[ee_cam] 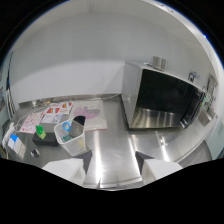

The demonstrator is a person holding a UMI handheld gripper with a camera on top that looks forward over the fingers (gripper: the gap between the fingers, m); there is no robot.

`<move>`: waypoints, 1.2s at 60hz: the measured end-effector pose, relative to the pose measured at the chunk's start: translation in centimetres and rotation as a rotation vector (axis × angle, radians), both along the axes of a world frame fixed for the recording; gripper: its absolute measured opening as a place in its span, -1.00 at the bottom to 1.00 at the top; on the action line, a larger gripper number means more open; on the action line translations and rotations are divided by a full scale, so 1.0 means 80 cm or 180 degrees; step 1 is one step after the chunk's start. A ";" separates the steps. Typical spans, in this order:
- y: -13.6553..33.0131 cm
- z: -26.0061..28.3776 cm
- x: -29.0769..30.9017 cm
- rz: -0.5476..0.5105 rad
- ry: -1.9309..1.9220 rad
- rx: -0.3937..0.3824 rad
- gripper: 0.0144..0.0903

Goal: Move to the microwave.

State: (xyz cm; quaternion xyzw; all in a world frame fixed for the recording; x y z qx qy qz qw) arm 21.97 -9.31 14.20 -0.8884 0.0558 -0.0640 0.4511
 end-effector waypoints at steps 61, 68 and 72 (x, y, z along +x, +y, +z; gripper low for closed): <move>0.201 -0.007 0.165 0.0203 -0.0059 0.0248 0.84; 0.205 -0.009 0.164 0.0213 -0.0049 0.0235 0.85; 0.207 -0.010 0.165 0.0216 -0.0046 0.0229 0.85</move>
